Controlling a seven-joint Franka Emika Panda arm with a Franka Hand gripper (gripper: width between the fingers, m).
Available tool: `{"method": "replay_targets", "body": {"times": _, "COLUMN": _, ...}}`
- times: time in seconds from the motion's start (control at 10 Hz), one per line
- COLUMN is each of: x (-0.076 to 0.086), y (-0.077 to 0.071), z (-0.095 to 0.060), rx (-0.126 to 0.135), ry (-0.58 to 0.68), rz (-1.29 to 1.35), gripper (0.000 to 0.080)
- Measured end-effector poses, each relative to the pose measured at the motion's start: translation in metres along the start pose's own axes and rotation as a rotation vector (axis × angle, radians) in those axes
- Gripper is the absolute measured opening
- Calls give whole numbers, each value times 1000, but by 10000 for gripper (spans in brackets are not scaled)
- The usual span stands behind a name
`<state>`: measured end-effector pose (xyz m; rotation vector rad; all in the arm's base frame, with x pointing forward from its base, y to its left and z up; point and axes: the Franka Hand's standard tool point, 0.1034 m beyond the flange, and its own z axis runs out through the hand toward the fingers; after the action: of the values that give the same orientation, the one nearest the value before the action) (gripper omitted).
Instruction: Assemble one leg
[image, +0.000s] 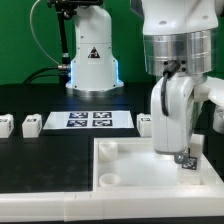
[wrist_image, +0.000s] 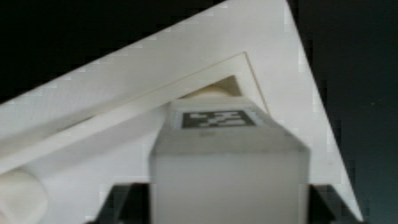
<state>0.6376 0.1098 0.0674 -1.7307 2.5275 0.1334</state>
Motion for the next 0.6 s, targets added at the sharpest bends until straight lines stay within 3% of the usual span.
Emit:
{"method": "replay_targets", "body": {"times": 0.1, "x": 0, "y": 0, "z": 0, "rx": 0, "ry": 0, "rz": -1, "gripper": 533}}
{"method": "replay_targets", "body": {"times": 0.2, "x": -2, "y": 1, "z": 0, "rx": 0, "ry": -1, "rz": -3, "gripper": 625}}
{"method": "replay_targets", "body": {"times": 0.5, "x": -26, "y": 5, "z": -17, "rx": -16, "ry": -17, "rz": -41, "gripper": 645}}
{"method": "replay_targets", "body": {"times": 0.6, "x": -25, "y": 4, "z": -16, "rx": -13, "ry": -16, "rz": -40, "gripper": 649}}
